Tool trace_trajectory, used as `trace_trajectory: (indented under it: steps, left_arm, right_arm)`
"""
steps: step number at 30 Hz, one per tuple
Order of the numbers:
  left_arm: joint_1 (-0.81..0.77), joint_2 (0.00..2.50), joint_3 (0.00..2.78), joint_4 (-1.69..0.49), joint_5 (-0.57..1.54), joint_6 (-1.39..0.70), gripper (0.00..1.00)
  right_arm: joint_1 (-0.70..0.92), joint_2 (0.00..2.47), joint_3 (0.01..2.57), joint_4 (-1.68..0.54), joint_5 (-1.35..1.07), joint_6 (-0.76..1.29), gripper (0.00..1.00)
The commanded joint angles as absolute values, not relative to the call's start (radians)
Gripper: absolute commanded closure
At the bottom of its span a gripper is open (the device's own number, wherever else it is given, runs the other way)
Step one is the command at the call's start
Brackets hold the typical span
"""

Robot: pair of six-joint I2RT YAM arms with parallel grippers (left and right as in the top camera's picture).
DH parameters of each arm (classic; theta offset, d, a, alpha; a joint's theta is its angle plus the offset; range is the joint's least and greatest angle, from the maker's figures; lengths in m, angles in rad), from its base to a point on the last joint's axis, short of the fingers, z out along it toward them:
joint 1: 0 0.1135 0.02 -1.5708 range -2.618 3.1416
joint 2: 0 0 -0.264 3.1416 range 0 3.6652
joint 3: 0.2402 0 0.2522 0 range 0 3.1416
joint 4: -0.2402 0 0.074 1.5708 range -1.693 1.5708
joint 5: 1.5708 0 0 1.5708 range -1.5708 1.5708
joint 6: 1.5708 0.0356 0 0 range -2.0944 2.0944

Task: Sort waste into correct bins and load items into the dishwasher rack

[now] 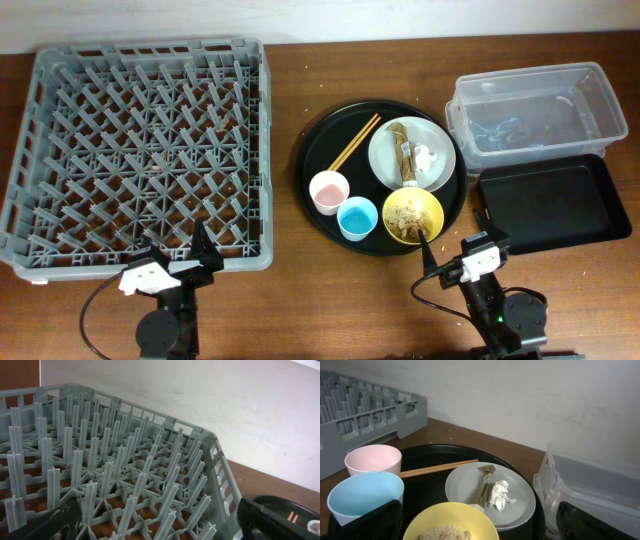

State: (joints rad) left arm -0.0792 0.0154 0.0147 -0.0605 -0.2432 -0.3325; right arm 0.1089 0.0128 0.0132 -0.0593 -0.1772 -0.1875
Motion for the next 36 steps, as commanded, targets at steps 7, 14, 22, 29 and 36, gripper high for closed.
trace_trajectory:
  steps: [7,14,22,29,36]
  left_arm:
    - [-0.08,0.006,0.009,-0.06,-0.258,-0.313,0.01]
    - [-0.08,0.006,0.009,-0.06,-0.25,-0.313,0.01]
    - [-0.08,0.006,0.009,-0.059,-0.242,-0.313,0.01]
    - [-0.08,0.006,0.01,0.056,-0.067,-0.313,0.01]
    - [-0.08,0.24,0.415,-0.231,-0.014,-0.233,0.01]
  right_arm:
    - [0.104,0.006,0.006,-0.062,-0.172,-0.187,0.02]
    - [0.104,0.006,0.006,-0.062,-0.172,-0.187,0.01]
    - [0.104,0.006,0.006,-0.062,-0.173,-0.186,0.01]
    - [0.104,0.006,0.01,0.025,-0.279,-0.136,0.02]
    - [0.104,0.117,0.269,-0.1,-0.281,0.186,0.01]
